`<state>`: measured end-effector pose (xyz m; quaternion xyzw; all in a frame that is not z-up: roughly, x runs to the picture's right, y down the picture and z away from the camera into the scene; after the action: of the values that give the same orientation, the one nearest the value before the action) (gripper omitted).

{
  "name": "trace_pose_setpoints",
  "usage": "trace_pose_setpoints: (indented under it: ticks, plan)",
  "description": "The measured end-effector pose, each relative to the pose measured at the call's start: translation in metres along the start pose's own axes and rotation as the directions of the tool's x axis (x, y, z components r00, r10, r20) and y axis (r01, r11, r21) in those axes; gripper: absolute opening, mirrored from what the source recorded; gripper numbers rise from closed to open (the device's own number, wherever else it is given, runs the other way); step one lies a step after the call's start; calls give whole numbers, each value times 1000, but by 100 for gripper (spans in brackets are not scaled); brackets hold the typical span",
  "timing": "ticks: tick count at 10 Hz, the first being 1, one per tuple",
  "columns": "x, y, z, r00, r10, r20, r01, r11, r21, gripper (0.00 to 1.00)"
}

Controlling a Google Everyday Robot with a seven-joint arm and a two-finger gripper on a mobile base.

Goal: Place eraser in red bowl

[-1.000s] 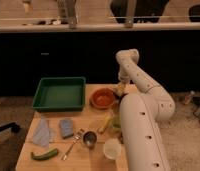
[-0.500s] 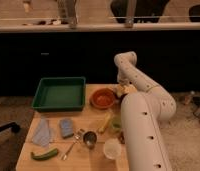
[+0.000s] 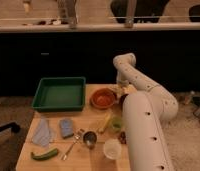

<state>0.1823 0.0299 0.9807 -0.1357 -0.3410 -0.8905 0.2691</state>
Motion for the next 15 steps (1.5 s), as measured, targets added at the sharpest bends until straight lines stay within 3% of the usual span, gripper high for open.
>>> trace_pose_setpoints:
  ticks: [11,12,15]
  plan:
    - [19,-13,23,998,-56,15,56,998,40,71]
    - [20,-12,24,998,-58,14,57,997,45,66]
    - [22,-10,23,998,-65,0,65,996,54,34]
